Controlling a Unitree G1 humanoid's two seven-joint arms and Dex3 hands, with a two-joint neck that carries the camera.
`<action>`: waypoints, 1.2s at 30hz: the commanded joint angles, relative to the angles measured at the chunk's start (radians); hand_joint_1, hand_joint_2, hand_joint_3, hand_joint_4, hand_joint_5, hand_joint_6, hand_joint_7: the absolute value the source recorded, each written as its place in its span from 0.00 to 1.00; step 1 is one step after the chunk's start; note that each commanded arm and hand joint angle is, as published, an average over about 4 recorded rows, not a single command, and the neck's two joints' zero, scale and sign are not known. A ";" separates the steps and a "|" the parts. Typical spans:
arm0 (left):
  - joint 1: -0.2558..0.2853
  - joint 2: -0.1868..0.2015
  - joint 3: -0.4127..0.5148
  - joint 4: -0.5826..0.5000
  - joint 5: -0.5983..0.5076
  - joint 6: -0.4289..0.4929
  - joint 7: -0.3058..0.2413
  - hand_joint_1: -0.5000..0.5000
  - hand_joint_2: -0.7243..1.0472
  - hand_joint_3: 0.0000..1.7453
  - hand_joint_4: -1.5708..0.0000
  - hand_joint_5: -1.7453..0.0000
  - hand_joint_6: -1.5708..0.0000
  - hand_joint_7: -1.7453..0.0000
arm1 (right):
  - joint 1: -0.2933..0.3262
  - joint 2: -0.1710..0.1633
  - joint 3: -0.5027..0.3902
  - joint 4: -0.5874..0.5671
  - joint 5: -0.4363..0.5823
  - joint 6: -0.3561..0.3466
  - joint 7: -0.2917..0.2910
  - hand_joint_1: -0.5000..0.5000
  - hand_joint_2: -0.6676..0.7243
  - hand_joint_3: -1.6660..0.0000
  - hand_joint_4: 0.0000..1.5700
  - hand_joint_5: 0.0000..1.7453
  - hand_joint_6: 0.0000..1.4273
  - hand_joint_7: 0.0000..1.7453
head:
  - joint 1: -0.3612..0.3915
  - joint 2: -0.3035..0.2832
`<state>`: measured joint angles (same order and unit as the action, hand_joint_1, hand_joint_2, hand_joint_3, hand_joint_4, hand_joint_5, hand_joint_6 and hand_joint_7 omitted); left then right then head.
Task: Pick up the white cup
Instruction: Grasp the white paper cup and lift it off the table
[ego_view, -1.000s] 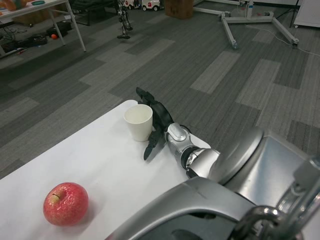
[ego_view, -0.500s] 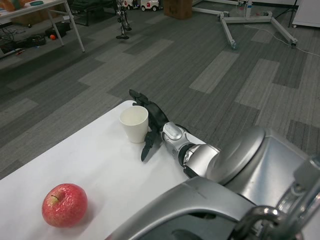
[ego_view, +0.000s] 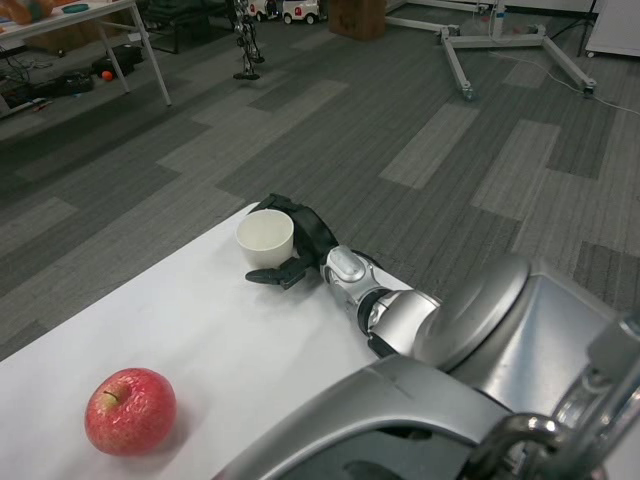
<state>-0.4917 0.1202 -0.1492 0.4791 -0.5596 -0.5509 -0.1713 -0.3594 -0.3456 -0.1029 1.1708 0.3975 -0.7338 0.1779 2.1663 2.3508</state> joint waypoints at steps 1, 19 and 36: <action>0.011 -0.001 0.011 -0.014 0.003 -0.011 0.004 0.00 1.00 0.03 1.00 0.94 1.00 0.96 | 0.077 0.017 0.013 0.026 -0.008 0.054 0.030 0.25 0.44 0.33 0.40 0.79 0.97 0.85 | 0.004 0.001; 0.005 -0.002 0.004 -0.012 0.001 -0.009 0.004 0.00 1.00 0.05 1.00 0.94 1.00 0.96 | 0.160 -0.004 -0.008 -0.415 -0.008 0.055 0.083 0.42 0.45 0.33 0.54 0.89 0.96 0.68 | 0.080 -0.001; -0.018 -0.004 -0.004 0.028 0.010 -0.009 0.003 0.00 1.00 0.05 1.00 0.94 1.00 0.96 | 0.022 -0.031 0.149 -0.517 -0.007 0.060 0.017 0.42 0.43 0.33 0.53 0.94 0.96 0.64 | 0.431 -0.097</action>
<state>-0.4869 0.1180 -0.1537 0.5015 -0.5580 -0.5542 -0.1708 -0.2238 -0.3804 0.0217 0.7068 0.3979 -0.6620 0.1919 2.5843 2.2588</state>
